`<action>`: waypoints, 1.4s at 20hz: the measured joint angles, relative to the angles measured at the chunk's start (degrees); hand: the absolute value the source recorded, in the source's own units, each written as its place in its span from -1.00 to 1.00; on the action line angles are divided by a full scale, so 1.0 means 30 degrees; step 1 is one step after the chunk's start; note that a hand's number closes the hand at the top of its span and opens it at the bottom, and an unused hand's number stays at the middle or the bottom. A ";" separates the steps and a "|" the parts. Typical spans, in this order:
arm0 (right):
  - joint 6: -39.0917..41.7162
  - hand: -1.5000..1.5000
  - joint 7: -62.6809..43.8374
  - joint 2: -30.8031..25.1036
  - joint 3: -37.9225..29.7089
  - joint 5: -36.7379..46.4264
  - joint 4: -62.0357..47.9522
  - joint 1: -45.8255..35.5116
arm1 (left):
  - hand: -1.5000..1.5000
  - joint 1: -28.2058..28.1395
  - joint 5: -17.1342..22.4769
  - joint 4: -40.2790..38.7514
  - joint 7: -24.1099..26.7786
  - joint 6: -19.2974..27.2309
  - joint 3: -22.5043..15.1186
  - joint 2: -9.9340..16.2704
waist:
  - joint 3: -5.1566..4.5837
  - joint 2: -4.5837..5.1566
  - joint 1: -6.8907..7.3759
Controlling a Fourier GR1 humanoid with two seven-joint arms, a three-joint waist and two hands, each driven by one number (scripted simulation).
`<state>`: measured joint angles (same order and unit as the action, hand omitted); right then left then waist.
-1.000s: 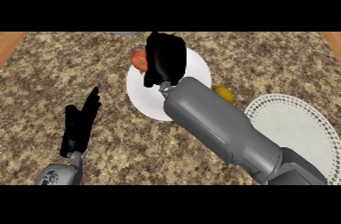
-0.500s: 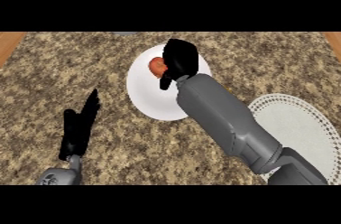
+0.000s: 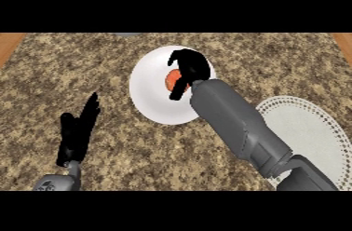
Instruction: Pick the squash from the placemat and place it in the plate
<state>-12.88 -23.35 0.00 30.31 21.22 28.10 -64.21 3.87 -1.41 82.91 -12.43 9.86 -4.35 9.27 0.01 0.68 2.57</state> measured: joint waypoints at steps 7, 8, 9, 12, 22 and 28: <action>-0.2276 -1.00 0.4732 -0.0042 -0.3352 -0.2962 0.2303 0.1039 | 0.00 -0.0346 -0.0216 0.0166 0.0151 0.0347 -0.0124 -0.0350 | 0.0036 -0.0069 -0.0393; -0.2558 -1.00 0.5266 -0.0036 -0.3882 -0.3475 0.2704 0.1210 | 0.00 -0.0494 -0.0274 0.0113 0.0351 0.0381 -0.0174 -0.0415 | 0.0036 -0.0085 -0.0436; -0.2789 -1.00 0.5765 -0.0029 -0.4219 -0.3999 0.3094 0.1539 | 0.00 -0.0393 -0.0308 0.0066 0.0327 0.0416 -0.0133 -0.0410 | 0.0033 -0.0104 -0.0468; -0.2457 -1.00 0.7284 -0.0100 -0.5440 -0.5341 0.3647 0.2322 | 0.00 -0.0093 -0.0213 -0.0220 0.0212 0.0283 0.0239 -0.0161 | 0.0023 -0.0122 -0.0574; -0.0564 -1.00 1.1837 -0.0042 -0.6944 -0.7076 0.2360 0.3593 | 0.00 -0.0361 -0.0384 0.0010 0.0137 -0.0009 0.0428 -0.0296 | 0.0008 -0.0158 -0.0557; -0.0566 -1.00 1.2667 -0.0011 -0.6896 -0.7147 0.1760 0.3419 | 0.00 -0.0334 -0.0536 0.0251 -0.0168 -0.0073 0.0651 -0.0435 | 0.0003 -0.0175 -0.0583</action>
<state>-14.58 14.65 -0.03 9.62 -0.22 33.38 -53.96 2.87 -3.02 83.66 -12.94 9.64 -2.40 7.97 0.01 0.16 0.82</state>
